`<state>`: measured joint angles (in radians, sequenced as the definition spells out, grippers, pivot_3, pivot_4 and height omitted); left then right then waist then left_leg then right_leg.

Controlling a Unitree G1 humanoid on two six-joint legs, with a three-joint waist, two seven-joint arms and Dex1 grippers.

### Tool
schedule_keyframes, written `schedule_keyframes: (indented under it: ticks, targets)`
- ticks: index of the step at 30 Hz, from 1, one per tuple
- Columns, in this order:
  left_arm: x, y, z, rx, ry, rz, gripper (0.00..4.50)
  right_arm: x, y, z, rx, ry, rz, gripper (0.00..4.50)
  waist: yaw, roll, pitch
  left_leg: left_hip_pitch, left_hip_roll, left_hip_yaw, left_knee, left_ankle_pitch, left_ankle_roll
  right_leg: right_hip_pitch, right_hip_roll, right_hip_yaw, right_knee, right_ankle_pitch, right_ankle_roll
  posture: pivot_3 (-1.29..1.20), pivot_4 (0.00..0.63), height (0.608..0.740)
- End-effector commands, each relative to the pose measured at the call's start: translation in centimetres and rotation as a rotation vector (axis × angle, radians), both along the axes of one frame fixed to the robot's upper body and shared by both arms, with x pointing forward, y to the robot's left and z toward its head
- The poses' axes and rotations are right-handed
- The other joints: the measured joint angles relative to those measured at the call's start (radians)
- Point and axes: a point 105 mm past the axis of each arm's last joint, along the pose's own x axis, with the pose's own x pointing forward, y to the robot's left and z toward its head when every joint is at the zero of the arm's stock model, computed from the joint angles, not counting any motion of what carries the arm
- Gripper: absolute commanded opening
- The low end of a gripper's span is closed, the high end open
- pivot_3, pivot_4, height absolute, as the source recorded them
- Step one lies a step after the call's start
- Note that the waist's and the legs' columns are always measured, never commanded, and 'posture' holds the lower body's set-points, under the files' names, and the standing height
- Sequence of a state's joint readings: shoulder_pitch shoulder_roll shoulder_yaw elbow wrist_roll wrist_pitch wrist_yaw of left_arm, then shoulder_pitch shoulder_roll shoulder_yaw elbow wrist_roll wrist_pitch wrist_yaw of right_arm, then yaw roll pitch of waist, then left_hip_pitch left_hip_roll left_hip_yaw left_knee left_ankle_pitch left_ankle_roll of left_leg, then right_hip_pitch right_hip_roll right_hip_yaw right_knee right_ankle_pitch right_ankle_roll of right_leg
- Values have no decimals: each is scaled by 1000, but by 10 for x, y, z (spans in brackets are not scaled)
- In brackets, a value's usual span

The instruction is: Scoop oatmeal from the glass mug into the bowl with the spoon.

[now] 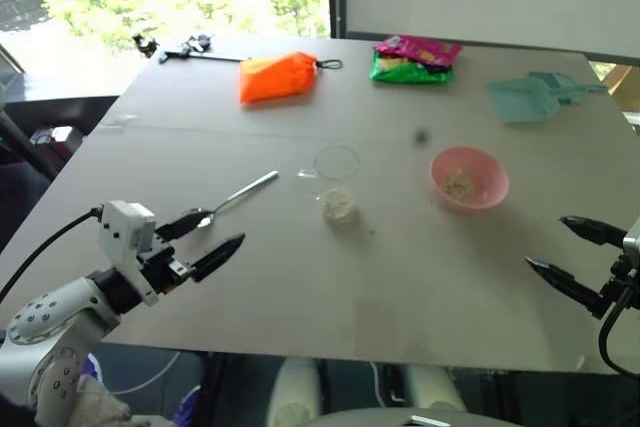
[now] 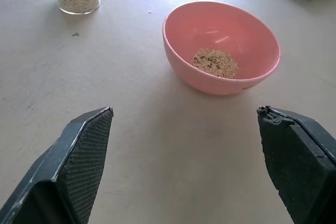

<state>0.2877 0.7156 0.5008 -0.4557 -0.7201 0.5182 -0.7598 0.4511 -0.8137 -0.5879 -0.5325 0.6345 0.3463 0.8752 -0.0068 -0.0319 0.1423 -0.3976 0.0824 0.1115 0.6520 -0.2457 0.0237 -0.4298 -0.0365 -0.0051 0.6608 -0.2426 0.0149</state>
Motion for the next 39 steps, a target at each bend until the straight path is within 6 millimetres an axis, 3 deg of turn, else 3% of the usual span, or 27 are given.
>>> schedule_keyframes:
  ticks: [1, 10, 14, 19, 22, 28, 39]
  targets:
    - [2, -2, 12, -14, -40, -6, 4352, 4, -2, 5, -29, -45, 5, 4432, 0, 0, 0, 0, 0, 0, 0, 0, 0, 0, 0, 0, 0, 0, 0, 0, 150, 740]
    - [22, -6, 26, -77, -89, 48, 4352, 19, -3, 5, -27, -167, -4, 4432, -1, 0, 0, 0, 0, 0, 0, 0, 0, 0, 0, 0, 0, 1, -1, 0, 150, 740]
    - [28, -6, 28, -50, -93, 53, 4352, 17, 16, 22, 83, -197, 113, 4432, -2, 0, 0, 0, -1, 0, 0, 0, 0, 0, 1, 0, 1, 1, -1, 0, 150, 740]
    - [47, 9, 33, 18, -56, 86, 4352, -9, 73, 78, 220, -282, 441, 4432, -3, 1, 1, 0, 0, -1, 0, 0, 0, 0, 1, 0, 2, 2, -3, 0, 150, 740]
    - [55, 14, 34, 65, -17, 77, 4352, -19, 92, 95, 244, -312, 539, 4432, -1, 0, 2, 0, 0, -3, 0, 0, 0, 1, 2, -2, 1, 2, -2, 0, 150, 740]
    - [63, 22, 30, 142, 43, 49, 4352, -24, 98, 108, 293, -309, 604, 4432, 2, -3, 4, -2, -2, -2, 0, 0, 0, 1, -1, -1, -1, 2, -3, 0, 150, 740]
    - [92, 23, 14, 275, 191, 25, 4352, -13, 90, 94, 247, -259, 599, 4432, 15, -3, 4, -2, -2, -3, 0, 0, 0, 1, 0, -3, 0, 4, -1, 0, 150, 740]
